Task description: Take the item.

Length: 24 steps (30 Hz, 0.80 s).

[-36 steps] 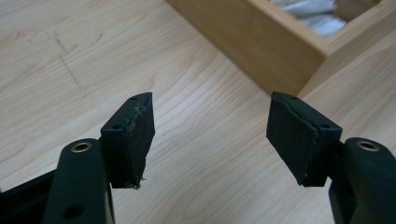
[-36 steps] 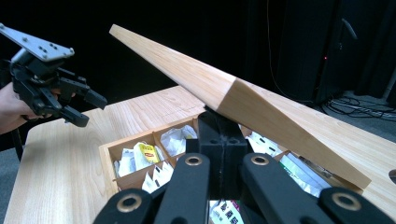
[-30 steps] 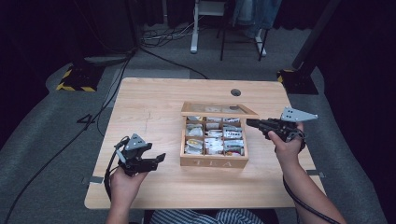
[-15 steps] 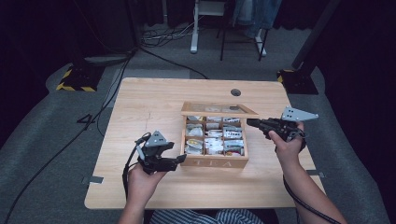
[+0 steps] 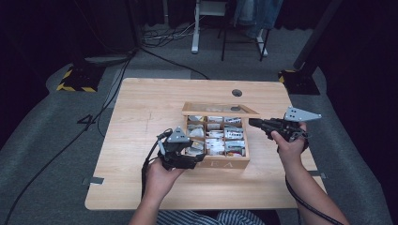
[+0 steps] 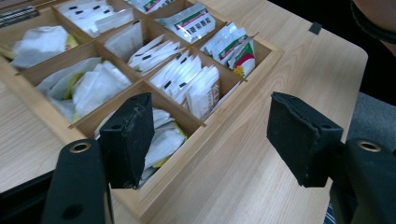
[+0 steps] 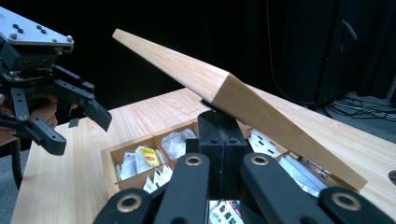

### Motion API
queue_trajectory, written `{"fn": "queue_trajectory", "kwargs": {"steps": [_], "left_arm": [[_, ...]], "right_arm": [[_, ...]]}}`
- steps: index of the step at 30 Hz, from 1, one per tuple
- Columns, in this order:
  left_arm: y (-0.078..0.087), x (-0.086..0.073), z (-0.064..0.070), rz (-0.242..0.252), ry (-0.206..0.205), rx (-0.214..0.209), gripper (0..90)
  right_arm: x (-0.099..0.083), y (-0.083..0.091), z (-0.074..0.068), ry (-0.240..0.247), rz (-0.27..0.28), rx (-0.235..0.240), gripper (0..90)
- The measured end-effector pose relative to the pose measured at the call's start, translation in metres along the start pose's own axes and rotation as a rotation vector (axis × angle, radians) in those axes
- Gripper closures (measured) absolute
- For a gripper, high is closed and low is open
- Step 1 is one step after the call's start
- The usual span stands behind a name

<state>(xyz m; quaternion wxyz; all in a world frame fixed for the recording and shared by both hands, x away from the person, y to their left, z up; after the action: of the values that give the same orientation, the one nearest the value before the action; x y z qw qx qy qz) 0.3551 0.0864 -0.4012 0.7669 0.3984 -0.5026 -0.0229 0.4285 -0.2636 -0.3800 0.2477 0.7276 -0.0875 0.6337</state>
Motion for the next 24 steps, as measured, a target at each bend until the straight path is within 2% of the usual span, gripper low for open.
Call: {"fn": "queue_trajectory", "kwargs": {"steps": [7, 11, 17, 21, 23, 24], "left_arm": [[-0.015, 0.015, 0.011, 0.008, -0.036, -0.023, 33.3], [-0.031, 0.027, 0.018, 0.009, -0.057, -0.048, 34.0], [-0.047, 0.036, 0.023, -0.002, -0.08, -0.062, 34.4], [-0.06, 0.04, 0.024, -0.008, -0.079, -0.067, 34.5], [-0.066, 0.041, 0.022, -0.001, -0.066, -0.073, 34.2], [-0.073, 0.042, 0.021, 0.006, -0.044, -0.093, 34.2]], "right_arm": [[0.0, 0.0, 0.0, 0.0, 0.0, 0.001, 90.0], [0.0, 0.0, 0.0, -0.001, 0.0, 0.001, 90.0], [0.0, 0.0, 0.001, -0.001, 0.001, 0.005, 90.0], [0.0, 0.0, 0.001, 0.001, -0.001, 0.005, 90.0], [0.0, 0.0, 0.001, 0.001, -0.001, 0.007, 90.0], [0.0, 0.0, 0.001, 0.001, 0.0, 0.007, 90.0]]}}
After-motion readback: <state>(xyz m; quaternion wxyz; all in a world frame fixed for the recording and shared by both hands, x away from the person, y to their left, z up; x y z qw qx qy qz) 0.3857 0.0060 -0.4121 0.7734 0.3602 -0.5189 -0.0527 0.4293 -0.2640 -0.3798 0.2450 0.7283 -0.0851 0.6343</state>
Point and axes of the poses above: each handheld gripper's, and its own axes: y roughly backward along the jaws, x roughly out of its top, z roughly to its right, the point moved 1 cm from there along -y, roughly forward along the jaws, and after that the axes turned 3 degrees about -z, right-handed, at the moved point
